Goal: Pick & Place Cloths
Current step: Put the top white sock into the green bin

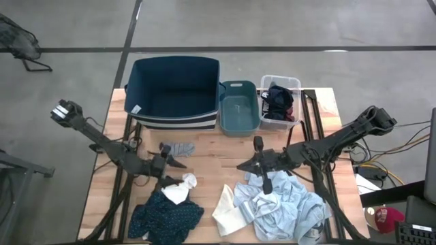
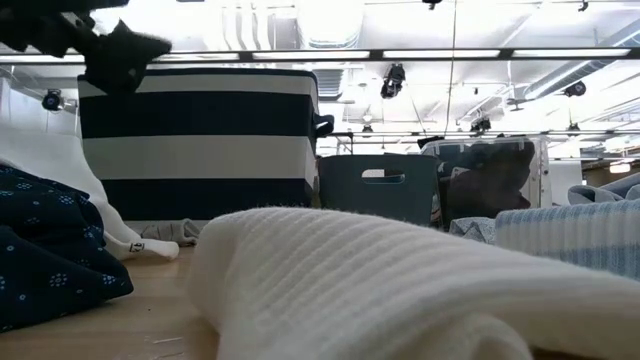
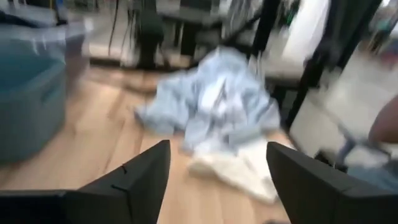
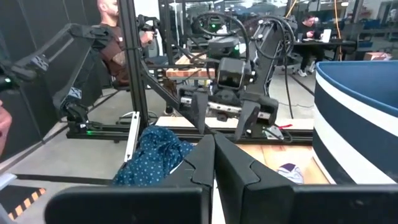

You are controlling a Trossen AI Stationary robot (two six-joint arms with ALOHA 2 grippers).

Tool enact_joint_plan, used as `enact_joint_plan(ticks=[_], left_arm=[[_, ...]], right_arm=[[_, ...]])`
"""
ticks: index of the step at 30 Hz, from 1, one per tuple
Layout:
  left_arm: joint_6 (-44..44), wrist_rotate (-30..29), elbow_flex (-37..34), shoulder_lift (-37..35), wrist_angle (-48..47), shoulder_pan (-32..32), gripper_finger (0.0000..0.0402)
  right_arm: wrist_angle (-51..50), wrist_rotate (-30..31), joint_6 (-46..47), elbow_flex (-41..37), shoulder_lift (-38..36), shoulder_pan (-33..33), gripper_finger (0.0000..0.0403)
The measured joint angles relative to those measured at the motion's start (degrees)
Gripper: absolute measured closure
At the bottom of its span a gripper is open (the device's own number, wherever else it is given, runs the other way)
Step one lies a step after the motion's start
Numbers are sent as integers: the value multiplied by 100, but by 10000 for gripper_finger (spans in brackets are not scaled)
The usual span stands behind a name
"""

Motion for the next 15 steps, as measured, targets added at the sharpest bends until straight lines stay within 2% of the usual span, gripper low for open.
enact_joint_plan(ticks=[5,8,11,15], left_arm=[[-1156,-82,933,488,-2346,-23,126],[-1903,127,1478,951,-3474,-37,128],[-2471,602,1918,1413,-4187,-88,128],[-3081,1074,2328,1883,-4568,-159,128]], right_arm=[[2,0,-32,0,0,0,394],[4,0,-58,0,0,0,394],[5,0,-92,0,0,0,394],[7,2,-93,0,0,0,394]])
